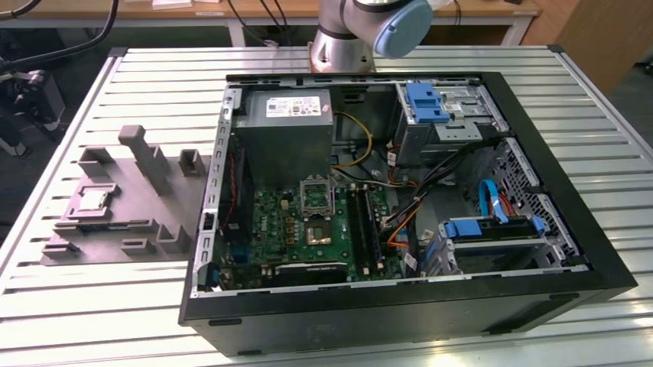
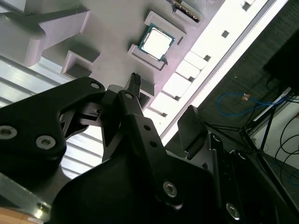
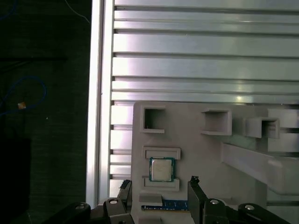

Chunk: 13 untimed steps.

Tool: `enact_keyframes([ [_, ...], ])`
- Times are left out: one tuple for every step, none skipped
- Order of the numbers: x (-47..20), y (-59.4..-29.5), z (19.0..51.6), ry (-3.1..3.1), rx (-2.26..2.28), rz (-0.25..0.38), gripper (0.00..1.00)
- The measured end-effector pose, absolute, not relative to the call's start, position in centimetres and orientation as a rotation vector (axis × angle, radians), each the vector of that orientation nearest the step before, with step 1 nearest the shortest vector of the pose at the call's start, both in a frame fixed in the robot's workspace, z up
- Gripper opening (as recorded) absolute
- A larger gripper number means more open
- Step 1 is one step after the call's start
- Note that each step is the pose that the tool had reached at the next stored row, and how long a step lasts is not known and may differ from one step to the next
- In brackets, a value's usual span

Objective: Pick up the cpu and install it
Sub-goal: 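Pick up the cpu and move it towards the insertion slot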

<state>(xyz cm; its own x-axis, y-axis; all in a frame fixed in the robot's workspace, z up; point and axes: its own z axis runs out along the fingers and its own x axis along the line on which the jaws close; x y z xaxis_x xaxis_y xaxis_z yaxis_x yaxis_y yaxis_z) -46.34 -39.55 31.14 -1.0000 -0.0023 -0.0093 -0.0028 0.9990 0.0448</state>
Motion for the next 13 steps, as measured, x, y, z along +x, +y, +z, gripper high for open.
enact_keyframes([
  [-46.34,-39.55,31.14,3.132,-0.004,0.070,0.59],
  [-46.34,-39.55,31.14,3.132,-0.004,0.070,0.59],
  [-46.34,-39.55,31.11,3.131,-0.004,0.070,0.59],
  [-46.34,-39.55,31.11,3.131,-0.004,0.070,0.59],
  [-46.34,-39.55,31.11,3.131,-0.004,0.070,0.59],
  [-46.34,-39.55,31.11,3.131,-0.004,0.070,0.59],
  [-46.34,-39.56,31.09,3.131,-0.004,0.071,0.59],
  [-46.33,-39.58,31.06,3.131,-0.004,0.071,0.59],
  [-46.33,-39.60,31.04,3.131,-0.004,0.071,0.59],
  [-46.34,-39.61,31.04,3.131,-0.004,0.071,0.59],
  [-46.34,-39.63,31.03,3.131,-0.004,0.070,0.59],
  [-46.34,-39.63,31.02,3.132,-0.004,0.070,0.59],
  [-46.34,-39.63,31.00,3.132,-0.004,0.070,0.59],
])
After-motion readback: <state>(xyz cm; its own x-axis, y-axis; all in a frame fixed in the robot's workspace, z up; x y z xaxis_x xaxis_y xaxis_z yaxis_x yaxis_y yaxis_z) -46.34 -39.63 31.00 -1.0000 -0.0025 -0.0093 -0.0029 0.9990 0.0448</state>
